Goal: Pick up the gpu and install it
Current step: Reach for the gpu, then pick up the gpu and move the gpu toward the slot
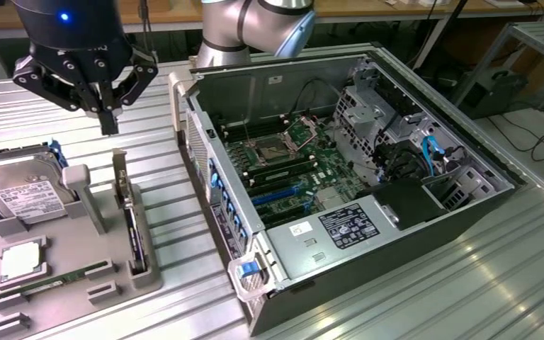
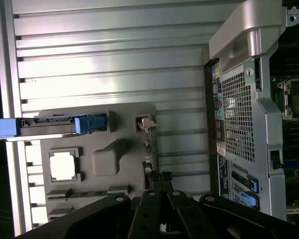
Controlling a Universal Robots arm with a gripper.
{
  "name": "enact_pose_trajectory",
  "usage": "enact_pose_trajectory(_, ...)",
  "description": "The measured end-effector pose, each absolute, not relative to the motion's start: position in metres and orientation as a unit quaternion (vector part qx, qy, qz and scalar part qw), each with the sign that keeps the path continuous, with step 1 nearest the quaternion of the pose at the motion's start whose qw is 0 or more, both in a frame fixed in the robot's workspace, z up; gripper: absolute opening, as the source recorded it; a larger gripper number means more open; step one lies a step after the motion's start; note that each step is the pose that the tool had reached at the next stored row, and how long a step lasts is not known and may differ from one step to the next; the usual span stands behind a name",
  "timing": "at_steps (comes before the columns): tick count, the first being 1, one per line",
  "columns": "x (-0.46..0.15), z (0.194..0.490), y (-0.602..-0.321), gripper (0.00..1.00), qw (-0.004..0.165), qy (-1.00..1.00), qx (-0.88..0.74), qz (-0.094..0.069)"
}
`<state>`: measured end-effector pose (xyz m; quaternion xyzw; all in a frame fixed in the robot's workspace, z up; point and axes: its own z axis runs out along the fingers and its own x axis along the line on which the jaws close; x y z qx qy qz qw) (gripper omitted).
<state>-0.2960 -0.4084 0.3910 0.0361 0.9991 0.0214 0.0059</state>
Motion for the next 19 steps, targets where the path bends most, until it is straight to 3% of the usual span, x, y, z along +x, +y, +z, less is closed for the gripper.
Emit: enact_pose_trajectory(19, -0.312, 0.391, -0.411, 0.11, 0.006, 0.999, 0.036, 0.021)
